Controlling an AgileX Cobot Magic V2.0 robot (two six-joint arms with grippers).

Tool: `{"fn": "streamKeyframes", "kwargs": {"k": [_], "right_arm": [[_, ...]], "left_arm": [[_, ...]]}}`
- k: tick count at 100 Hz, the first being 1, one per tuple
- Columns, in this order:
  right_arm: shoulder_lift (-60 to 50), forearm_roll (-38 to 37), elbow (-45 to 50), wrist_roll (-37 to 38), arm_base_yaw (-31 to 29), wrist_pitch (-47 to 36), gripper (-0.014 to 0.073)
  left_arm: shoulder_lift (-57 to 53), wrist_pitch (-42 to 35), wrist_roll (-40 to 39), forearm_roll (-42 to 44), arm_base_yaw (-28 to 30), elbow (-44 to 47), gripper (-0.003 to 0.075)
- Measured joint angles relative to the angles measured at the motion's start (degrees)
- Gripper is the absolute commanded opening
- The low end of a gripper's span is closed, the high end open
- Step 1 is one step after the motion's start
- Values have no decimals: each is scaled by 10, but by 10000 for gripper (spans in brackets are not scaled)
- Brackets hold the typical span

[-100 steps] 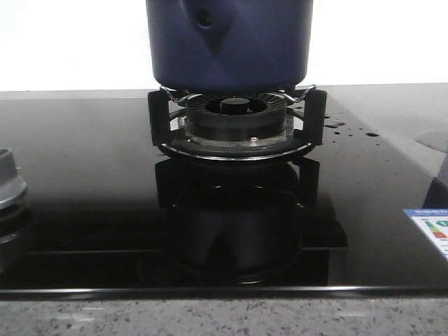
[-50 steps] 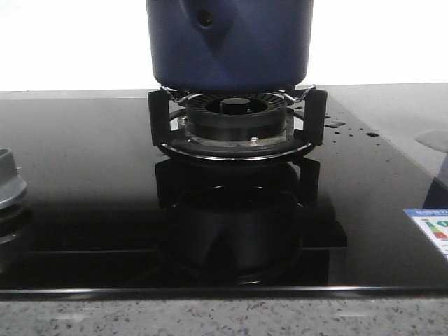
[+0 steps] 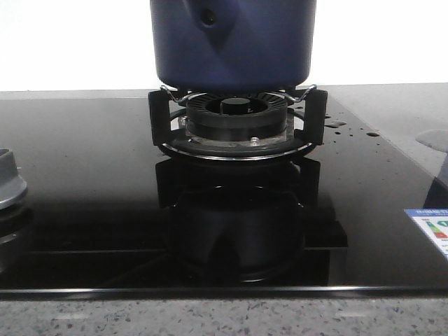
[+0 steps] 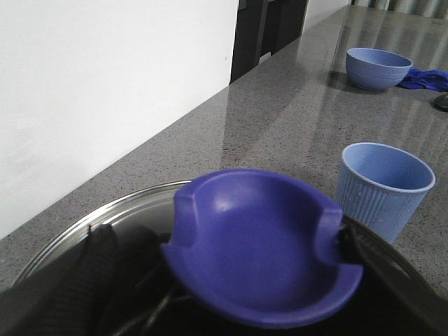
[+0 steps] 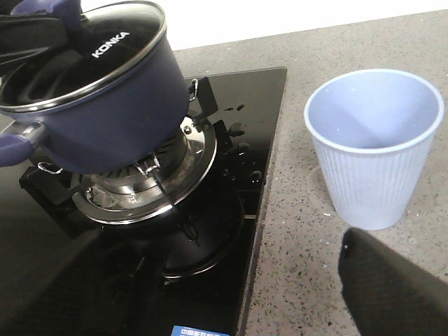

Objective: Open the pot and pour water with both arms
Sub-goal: 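Move the right gripper toward the light blue ribbed cup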

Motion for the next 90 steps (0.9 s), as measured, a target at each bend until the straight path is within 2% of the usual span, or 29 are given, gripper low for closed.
{"fn": "streamKeyframes", "kwargs": {"k": [23,56,90], "right_arm": [[0,0,0,0,0,-1,614],[0,0,0,0,0,-3,614],[0,-12,0,-1,0,-54,614]], "left_arm": [[1,-19,8,1,-23,-8,421],[1,-14,8,0,-24,-9,233],[-34,-5,9,13,-22,-9,219]]}}
